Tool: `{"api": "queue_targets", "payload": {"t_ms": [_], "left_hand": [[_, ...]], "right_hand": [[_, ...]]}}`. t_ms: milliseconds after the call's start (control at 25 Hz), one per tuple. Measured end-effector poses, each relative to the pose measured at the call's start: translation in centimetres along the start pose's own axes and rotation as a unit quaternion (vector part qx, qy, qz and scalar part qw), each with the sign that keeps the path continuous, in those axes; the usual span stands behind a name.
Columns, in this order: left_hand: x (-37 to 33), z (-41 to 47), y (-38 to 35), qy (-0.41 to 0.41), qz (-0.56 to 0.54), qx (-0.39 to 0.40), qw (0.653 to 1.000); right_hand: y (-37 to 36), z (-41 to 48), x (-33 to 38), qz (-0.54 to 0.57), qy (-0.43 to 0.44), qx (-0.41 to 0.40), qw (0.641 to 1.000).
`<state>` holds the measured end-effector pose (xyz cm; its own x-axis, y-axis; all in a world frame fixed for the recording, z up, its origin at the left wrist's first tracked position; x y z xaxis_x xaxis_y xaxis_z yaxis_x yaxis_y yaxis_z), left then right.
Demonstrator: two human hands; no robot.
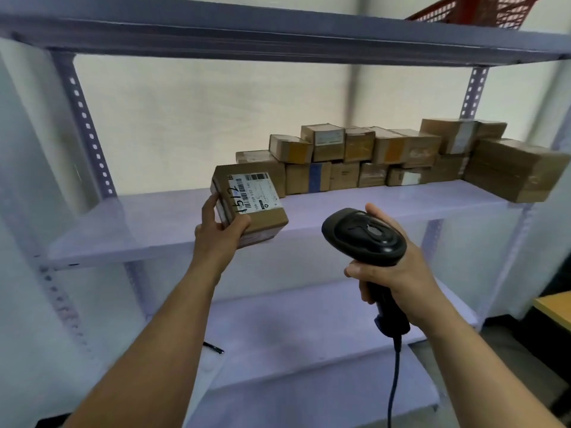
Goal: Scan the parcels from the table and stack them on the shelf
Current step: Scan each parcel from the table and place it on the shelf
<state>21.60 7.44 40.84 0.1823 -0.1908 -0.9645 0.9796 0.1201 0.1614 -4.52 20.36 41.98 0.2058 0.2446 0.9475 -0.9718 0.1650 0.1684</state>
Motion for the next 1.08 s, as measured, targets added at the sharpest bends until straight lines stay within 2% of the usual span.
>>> {"api": "queue_targets", "payload": {"t_ms": [200,400,640,1080], "left_hand": [[2.0,8.0,4.4,0.008,0.028,-0.032,0.999],[4.1,14.3,5.4,-0.004,0.113,-0.033,0.993],[4.9,17.9,3.9,-0.044,0.207,0.034,0.977],[5.2,23.8,1.5,-0.061,0.212,0.064,0.973]], "right_hand": [[-4.7,5.2,-0.1,-0.007,0.01,-0.005,1.0],[-7.5,8.1,-1.7,0.0,-0.002,-0.029,1.0],[-8.8,10.6,-2.5,-0.01,-0.014,-0.049,0.999],[-8.3,11.7,-1.8,-0.054,-0.019,-0.07,0.996]]}}
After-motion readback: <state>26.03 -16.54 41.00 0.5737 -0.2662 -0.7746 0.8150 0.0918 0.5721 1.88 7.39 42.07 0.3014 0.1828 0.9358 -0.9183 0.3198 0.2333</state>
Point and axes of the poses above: each hand's wrist, its own z-axis towards the middle knuckle, its own y-axis out of the back of the hand, x = y × z, the point moved 7 cm from there along z, towards the middle knuckle, and after that the axes turned 3 degrees about -y, right-handed, at the moved point
